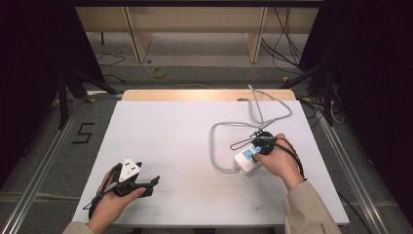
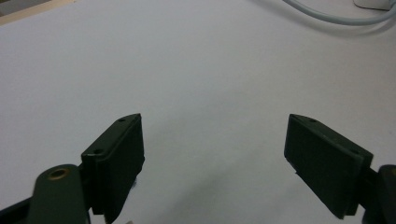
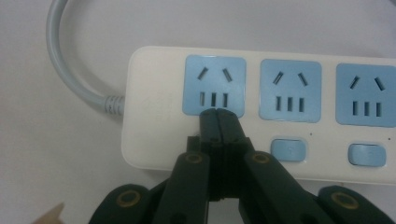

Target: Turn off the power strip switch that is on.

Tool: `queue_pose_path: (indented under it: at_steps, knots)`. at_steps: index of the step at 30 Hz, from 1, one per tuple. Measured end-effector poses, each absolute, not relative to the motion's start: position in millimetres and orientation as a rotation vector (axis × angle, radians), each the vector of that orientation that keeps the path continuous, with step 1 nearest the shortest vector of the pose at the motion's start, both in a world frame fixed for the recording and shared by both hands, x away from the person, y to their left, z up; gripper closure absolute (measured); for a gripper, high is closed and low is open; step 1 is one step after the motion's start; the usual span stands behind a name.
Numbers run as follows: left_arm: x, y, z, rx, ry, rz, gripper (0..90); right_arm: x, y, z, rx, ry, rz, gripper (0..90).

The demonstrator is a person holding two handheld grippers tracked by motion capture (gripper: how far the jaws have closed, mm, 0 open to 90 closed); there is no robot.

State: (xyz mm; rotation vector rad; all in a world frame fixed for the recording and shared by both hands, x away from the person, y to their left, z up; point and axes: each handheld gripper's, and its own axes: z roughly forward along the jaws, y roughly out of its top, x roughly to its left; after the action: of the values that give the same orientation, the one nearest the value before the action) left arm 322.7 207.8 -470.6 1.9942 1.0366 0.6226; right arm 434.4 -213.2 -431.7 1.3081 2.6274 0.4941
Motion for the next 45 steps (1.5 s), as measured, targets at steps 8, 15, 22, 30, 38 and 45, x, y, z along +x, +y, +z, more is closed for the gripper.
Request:
queue_pose_path:
  at_steps: [8,15,22,30,38,45]
  knots:
    - [322.6,207.5,-470.6,1.994,1.035,0.625,20.0,433.9,-212.8,-432.7,1.313,2.625,0.483,90.0]
    - [322.5,207.6,-470.5,2.0,1.033,0.625,20.0,433.5,-212.6,-432.8,1.303,2.622,0.483,90.0]
    - [322.6,207.4,-470.5,2.002,1.032,0.625,20.0,432.9,-212.0,-432.9,1.295,2.618,0.479,90.0]
    - [322.6,207.5,-470.5,2.004,1.031,0.625,20.0,432.8,-211.8,-432.9,1.29,2.618,0.48,90.0]
    - [322.9,207.5,-470.6,2.006,1.029,0.624,20.0,433.2,-213.0,-433.0,1.306,2.618,0.494,90.0]
    - [322.9,207.5,-470.7,2.007,1.029,0.623,20.0,433.1,-213.4,-433.1,1.311,2.618,0.506,90.0]
